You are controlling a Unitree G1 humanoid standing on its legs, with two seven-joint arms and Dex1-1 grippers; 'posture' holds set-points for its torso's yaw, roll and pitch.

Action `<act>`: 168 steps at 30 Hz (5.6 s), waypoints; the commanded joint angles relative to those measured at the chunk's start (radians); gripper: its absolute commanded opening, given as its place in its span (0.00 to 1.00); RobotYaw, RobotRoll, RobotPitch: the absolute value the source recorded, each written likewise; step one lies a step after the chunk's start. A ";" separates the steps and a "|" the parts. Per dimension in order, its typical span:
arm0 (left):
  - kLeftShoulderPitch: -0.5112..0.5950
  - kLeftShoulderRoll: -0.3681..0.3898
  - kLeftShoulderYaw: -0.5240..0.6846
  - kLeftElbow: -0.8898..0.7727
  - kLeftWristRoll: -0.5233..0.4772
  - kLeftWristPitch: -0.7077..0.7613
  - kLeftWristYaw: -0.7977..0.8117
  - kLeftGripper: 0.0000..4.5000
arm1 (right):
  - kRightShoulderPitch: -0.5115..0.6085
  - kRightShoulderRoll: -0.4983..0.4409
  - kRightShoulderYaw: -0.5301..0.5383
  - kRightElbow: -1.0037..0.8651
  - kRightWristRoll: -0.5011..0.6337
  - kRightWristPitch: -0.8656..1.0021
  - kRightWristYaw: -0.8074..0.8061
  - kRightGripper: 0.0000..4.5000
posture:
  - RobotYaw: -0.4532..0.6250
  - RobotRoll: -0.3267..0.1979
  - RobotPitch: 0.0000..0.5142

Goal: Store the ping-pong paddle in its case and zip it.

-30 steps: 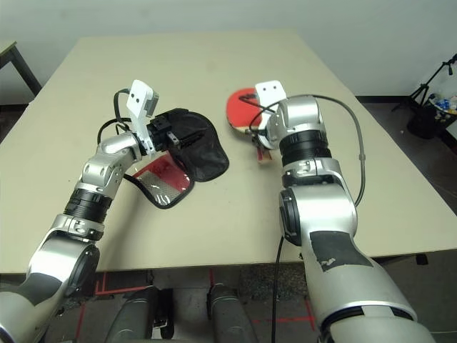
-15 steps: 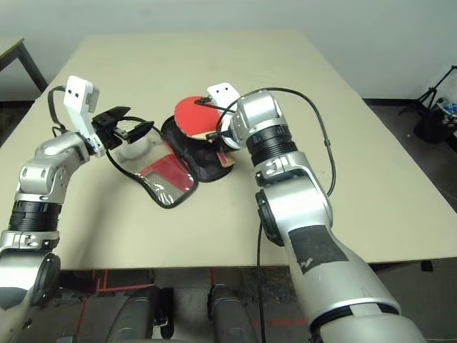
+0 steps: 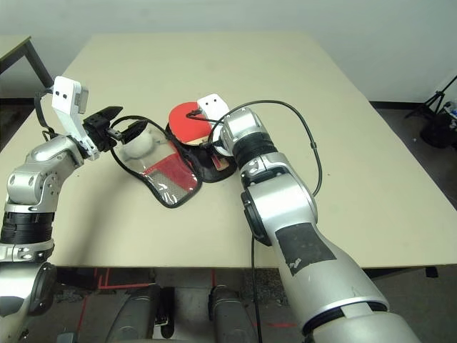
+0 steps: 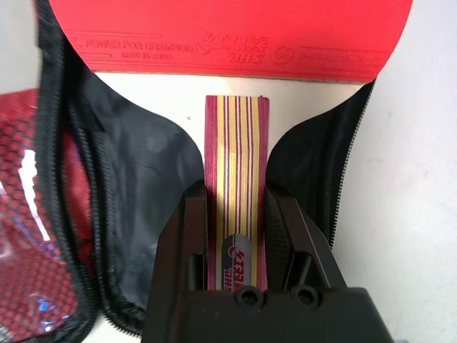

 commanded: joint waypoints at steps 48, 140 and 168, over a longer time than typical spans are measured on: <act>-0.048 0.355 0.076 0.564 0.084 -0.224 -0.138 1.00 | 0.309 -0.341 -0.190 -0.680 0.062 -0.185 0.183 0.99 | 0.48 0.62 0.14; -0.126 -0.144 -0.028 0.280 -0.010 -0.066 0.001 1.00 | 0.290 -0.018 -0.712 -0.075 0.459 0.033 -0.211 0.29 | 0.49 0.62 0.25; -0.135 -0.143 -0.068 0.324 0.009 -0.107 -0.014 1.00 | 1.134 0.331 -0.365 -1.681 1.969 -0.149 -2.006 0.00 | 0.41 0.62 0.27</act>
